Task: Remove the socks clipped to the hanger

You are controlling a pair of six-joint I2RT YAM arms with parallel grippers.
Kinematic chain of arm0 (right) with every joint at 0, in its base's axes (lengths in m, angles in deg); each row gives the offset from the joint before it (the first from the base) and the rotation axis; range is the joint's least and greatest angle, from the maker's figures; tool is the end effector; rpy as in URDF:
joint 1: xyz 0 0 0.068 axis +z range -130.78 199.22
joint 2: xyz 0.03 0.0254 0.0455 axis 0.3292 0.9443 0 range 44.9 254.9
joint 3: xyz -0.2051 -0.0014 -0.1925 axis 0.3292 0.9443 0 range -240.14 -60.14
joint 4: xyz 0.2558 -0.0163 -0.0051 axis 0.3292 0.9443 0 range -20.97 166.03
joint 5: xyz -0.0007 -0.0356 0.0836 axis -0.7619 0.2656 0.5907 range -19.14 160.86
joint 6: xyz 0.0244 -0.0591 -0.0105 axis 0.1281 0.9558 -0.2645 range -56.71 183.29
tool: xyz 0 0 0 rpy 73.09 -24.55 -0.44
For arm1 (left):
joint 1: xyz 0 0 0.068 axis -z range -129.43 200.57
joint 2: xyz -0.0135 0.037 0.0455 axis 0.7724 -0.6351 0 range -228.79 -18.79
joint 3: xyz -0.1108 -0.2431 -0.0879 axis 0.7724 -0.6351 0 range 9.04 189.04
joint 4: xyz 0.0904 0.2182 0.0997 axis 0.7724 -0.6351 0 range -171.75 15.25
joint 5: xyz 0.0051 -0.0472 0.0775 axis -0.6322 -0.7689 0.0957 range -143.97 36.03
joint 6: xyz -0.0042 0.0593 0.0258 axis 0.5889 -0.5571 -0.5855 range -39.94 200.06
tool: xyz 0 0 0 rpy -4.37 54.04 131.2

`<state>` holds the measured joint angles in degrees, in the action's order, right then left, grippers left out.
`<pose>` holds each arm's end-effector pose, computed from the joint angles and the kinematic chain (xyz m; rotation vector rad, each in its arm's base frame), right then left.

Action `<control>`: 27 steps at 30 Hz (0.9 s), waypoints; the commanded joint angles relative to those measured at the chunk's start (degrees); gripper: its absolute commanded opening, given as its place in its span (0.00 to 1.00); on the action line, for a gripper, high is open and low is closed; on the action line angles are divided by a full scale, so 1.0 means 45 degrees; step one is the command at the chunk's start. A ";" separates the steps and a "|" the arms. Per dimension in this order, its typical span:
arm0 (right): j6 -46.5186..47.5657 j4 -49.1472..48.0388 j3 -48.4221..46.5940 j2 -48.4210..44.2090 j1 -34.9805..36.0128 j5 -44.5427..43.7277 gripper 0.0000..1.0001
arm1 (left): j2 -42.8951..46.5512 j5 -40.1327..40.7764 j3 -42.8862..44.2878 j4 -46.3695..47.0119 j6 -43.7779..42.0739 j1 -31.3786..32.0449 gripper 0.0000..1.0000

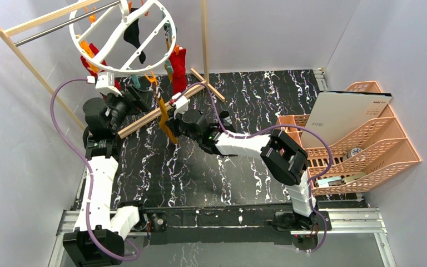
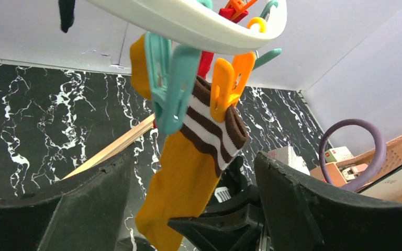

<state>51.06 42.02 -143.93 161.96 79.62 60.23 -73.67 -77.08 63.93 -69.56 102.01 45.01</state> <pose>0.2552 0.4304 0.2616 -0.5762 1.6436 0.7914 0.2235 0.0017 0.4075 -0.0299 1.5095 -0.5281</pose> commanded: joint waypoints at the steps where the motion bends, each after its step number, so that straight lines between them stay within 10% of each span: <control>1: -0.0008 -0.0143 -0.0018 -0.0454 0.0015 -0.0342 0.01 | 0.0684 -0.0201 -0.0172 0.1284 0.0814 -0.0072 0.81; 27: 0.0013 0.2409 -0.3046 0.1581 0.0894 -0.4870 0.01 | -0.0044 0.0192 0.0084 0.2890 0.1866 0.0024 0.76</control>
<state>51.48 50.29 -154.66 167.99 83.27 43.25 -73.75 -77.17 63.08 -58.02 110.73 45.05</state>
